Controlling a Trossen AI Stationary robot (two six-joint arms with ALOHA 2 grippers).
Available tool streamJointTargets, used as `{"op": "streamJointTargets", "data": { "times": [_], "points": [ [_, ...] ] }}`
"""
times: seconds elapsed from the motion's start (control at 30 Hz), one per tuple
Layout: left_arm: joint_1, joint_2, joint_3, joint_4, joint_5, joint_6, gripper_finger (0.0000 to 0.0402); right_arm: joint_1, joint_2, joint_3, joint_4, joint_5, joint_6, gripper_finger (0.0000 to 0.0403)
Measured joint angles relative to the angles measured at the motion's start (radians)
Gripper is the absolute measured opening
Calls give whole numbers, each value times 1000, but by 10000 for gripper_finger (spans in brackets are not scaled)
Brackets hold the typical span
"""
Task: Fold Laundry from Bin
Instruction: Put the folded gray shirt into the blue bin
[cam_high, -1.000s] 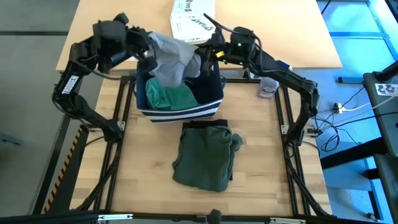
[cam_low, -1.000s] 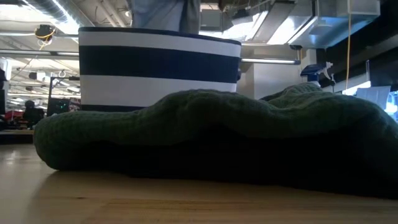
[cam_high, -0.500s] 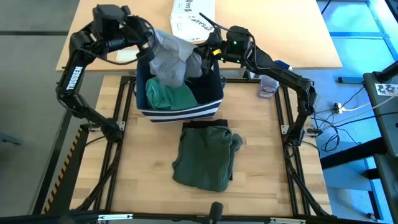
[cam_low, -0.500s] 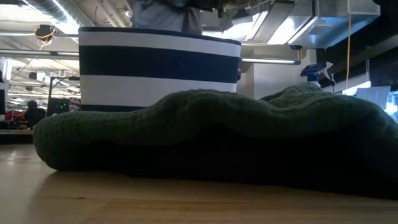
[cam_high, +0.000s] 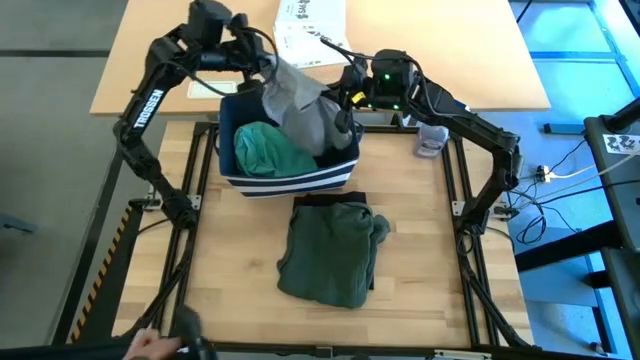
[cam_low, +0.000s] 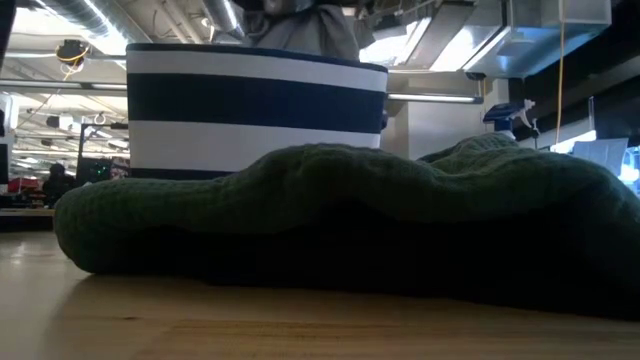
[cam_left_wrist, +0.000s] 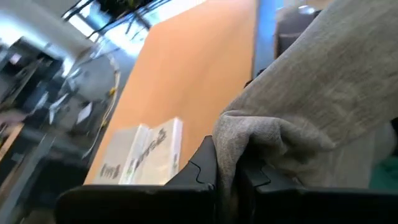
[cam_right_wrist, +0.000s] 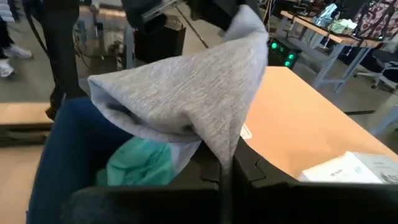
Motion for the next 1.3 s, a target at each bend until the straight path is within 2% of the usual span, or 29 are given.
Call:
{"op": "streamJointTargets", "data": {
  "times": [0.1,0.33,0.67,0.87,1.0,1.1,1.3],
  "points": [
    [9,31,0,40,53,35,7,12,-3,0,-22,28,-13,0],
    [17,114,2,95,89,65,7,25,5,0,-92,58,-22,0],
    [15,192,0,259,159,76,7,65,5,-84,-75,59,-33,0],
    [18,202,0,288,194,85,7,74,28,-148,-39,46,-33,0],
    [20,202,0,222,196,132,10,76,53,-182,41,-14,-24,0],
    [22,197,0,95,172,188,24,87,77,-196,76,-54,-5,0],
    [18,184,0,-214,9,338,38,123,150,-196,108,-153,1,1]
  ]
}}
